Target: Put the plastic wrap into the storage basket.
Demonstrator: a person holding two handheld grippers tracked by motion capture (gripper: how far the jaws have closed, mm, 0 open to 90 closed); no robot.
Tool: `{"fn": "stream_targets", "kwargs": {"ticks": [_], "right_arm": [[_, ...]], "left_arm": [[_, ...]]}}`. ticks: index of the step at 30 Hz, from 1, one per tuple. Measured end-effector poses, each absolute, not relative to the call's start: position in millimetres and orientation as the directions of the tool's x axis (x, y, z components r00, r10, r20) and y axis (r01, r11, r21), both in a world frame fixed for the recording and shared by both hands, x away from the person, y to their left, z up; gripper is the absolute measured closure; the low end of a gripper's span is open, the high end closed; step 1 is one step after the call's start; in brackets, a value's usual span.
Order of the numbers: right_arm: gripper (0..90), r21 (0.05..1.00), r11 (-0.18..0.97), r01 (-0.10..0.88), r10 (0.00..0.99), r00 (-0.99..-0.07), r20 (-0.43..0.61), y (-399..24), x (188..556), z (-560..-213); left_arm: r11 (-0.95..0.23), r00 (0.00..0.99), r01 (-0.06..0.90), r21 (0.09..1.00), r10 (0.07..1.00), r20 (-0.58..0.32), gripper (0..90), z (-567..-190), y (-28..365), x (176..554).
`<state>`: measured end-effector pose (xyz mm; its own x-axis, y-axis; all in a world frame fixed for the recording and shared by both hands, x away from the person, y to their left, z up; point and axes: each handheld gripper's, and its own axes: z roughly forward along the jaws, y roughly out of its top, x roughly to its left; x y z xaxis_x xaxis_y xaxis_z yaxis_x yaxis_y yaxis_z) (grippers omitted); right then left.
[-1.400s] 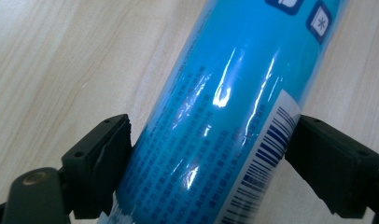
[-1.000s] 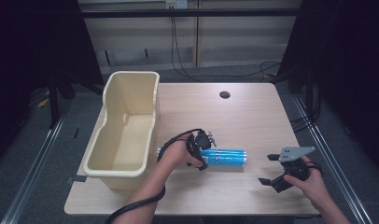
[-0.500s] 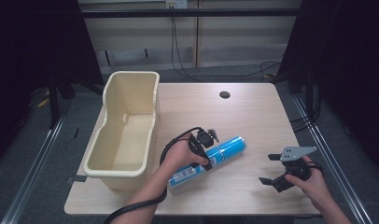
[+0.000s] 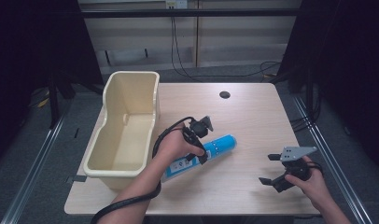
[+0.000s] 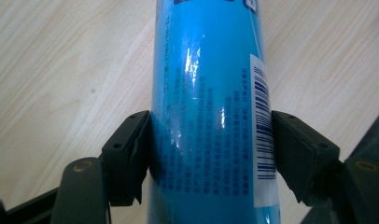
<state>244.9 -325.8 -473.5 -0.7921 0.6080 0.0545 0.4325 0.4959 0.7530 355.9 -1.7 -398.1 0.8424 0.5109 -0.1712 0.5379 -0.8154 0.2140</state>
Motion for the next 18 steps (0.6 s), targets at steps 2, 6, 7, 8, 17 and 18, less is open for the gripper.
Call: {"fn": "stream_targets", "kwargs": {"ticks": [2,6,7,8,17,18], "right_arm": [[1.9,0.754,0.493,0.433,0.611,-0.790,0.054,-325.6,244.8,-473.3],[1.9,0.756,0.495,0.428,0.607,-0.793,0.051,-325.5,244.4,-472.1],[1.9,0.757,0.493,0.428,0.609,-0.792,0.051,-325.4,244.2,-472.1],[1.9,0.757,0.496,0.426,0.605,-0.795,0.051,-325.6,244.5,-472.3],[1.9,0.753,0.498,0.431,0.606,-0.794,0.053,-324.2,245.0,-473.1],[1.9,0.753,0.499,0.430,0.607,-0.793,0.051,-323.9,245.2,-473.2]], "left_arm": [[-0.807,0.834,0.552,0.210,0.528,-0.159,32.1,-397.8,-0.4,356.8],[-0.816,0.838,0.545,0.192,0.525,-0.151,32.0,-415.0,1.1,355.3],[-0.805,0.827,0.561,0.192,0.537,-0.165,32.0,-421.0,1.2,353.7],[-0.803,0.825,0.564,0.192,0.539,-0.170,32.0,-426.4,2.1,353.3],[-0.808,0.838,0.545,0.223,0.521,-0.162,31.7,-445.1,5.0,350.8],[-0.799,0.830,0.558,0.226,0.533,-0.164,31.6,-445.5,4.2,350.4]]}}
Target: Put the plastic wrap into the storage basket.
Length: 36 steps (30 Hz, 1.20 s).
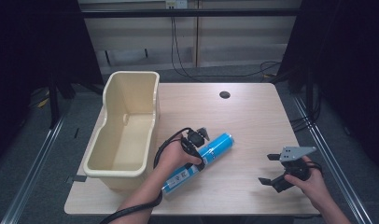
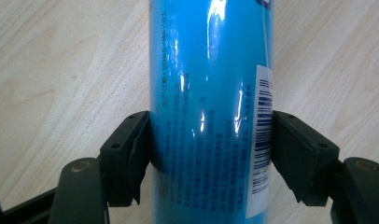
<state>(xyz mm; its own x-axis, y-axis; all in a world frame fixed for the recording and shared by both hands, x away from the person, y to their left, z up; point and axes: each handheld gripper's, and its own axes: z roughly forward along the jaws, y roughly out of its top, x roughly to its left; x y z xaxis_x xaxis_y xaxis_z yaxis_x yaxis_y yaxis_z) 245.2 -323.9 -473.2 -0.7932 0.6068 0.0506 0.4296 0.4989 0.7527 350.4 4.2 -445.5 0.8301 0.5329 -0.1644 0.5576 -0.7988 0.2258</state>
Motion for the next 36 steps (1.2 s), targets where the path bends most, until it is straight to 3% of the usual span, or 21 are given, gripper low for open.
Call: {"fn": "stream_targets", "kwargs": {"ticks": [6,14,16,19,24,27,36], "right_arm": [[1.8,0.749,0.509,0.425,0.600,-0.799,0.045,-322.5,245.1,-473.8],[1.8,0.752,0.502,0.426,0.606,-0.794,0.045,-324.6,245.2,-473.5],[1.9,0.752,0.501,0.428,0.605,-0.795,0.049,-324.8,245.4,-473.6],[1.8,0.752,0.501,0.428,0.605,-0.795,0.050,-324.8,245.4,-473.5],[1.9,0.752,0.500,0.429,0.605,-0.795,0.051,-324.4,245.8,-473.2],[1.9,0.756,0.496,0.426,0.605,-0.795,0.051,-324.8,245.6,-472.1],[1.8,0.764,0.487,0.423,0.609,-0.792,0.050,-326.3,245.9,-470.8]], "left_arm": [[-0.809,0.846,0.534,0.247,0.514,-0.145,29.0,-455.0,-1.3,354.7],[-0.806,0.837,0.545,0.232,0.537,-0.102,31.9,-467.0,-16.9,355.3],[-0.771,0.800,0.600,0.214,0.580,-0.156,32.1,-465.9,-14.6,356.2],[-0.734,0.761,0.648,0.205,0.608,-0.227,32.2,-456.1,-8.7,357.8],[-0.735,0.767,0.641,0.220,0.603,-0.219,32.2,-432.0,-3.7,360.0],[-0.688,0.713,0.699,0.196,0.648,-0.270,32.2,-412.6,1.6,361.9],[-0.638,0.669,0.743,0.203,0.699,-0.253,32.2,-360.5,19.1,363.4]]}}
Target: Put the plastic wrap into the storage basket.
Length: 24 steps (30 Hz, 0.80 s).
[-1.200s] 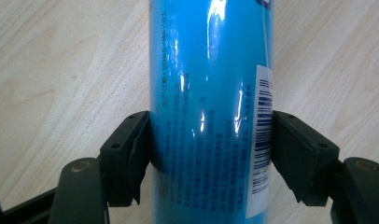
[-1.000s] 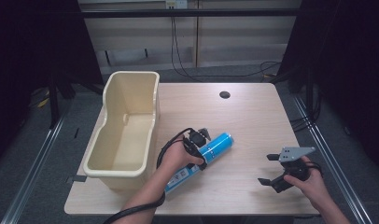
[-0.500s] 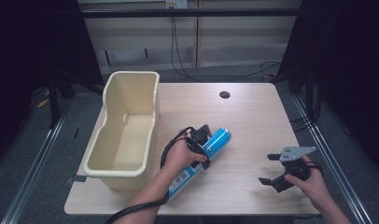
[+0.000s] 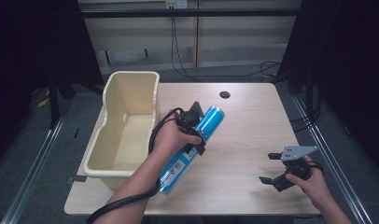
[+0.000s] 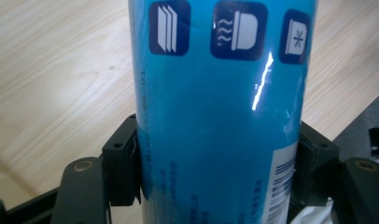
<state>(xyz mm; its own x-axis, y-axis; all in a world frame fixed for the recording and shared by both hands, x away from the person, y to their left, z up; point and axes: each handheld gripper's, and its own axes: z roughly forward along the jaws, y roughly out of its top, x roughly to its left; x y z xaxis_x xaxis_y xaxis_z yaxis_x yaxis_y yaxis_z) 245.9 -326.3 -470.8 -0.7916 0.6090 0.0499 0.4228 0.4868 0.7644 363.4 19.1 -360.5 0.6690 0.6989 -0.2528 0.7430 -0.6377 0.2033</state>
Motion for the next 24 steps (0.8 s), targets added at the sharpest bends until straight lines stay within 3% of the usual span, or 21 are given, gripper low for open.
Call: {"fn": "stream_targets", "kwargs": {"ticks": [24], "right_arm": [[1.8,0.772,0.477,0.420,0.604,-0.795,0.059,-325.4,245.6,-468.9]], "left_arm": [[-0.522,0.553,0.833,0.185,0.792,-0.257,32.2,-283.2,67.1,368.3]]}}
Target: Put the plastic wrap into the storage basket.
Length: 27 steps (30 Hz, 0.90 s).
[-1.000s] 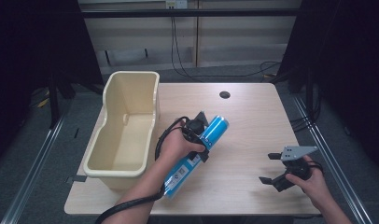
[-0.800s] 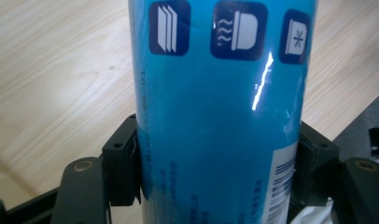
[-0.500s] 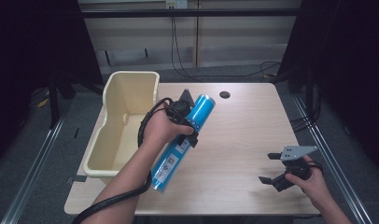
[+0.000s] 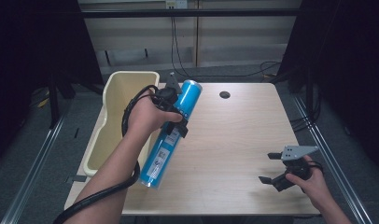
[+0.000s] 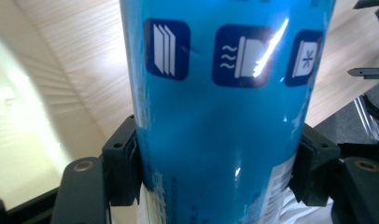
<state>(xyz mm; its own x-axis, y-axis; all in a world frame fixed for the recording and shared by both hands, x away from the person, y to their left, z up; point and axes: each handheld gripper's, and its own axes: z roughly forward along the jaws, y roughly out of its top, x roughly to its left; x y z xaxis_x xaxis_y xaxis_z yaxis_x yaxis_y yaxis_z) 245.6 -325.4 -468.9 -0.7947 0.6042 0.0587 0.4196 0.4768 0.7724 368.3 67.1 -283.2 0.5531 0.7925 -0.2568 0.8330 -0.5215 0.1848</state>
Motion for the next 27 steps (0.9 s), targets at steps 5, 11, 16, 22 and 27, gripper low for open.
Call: {"fn": "stream_targets", "kwargs": {"ticks": [5,11,16,22,27], "right_arm": [[1.8,0.772,0.474,0.424,0.609,-0.791,0.060,-326.3,245.1,-468.7],[1.8,0.774,0.474,0.420,0.606,-0.793,0.059,-325.8,244.9,-468.6],[1.8,0.778,0.468,0.419,0.611,-0.790,0.058,-326.5,245.0,-468.5],[1.8,0.779,0.466,0.421,0.610,-0.790,0.062,-326.5,244.7,-468.1],[1.8,0.779,0.462,0.423,0.611,-0.789,0.066,-326.5,245.0,-468.0]], "left_arm": [[-0.491,0.521,0.854,0.174,0.813,-0.263,32.2,-276.4,75.3,369.2],[-0.456,0.485,0.874,0.166,0.838,-0.250,32.2,-268.8,90.9,369.2],[-0.428,0.453,0.891,0.150,0.855,-0.252,32.2,-263.7,104.8,367.7],[-0.375,0.403,0.914,0.154,0.880,-0.250,32.2,-257.8,122.5,366.7],[-0.313,0.344,0.937,0.156,0.905,-0.250,32.2,-258.0,142.7,367.0]]}}
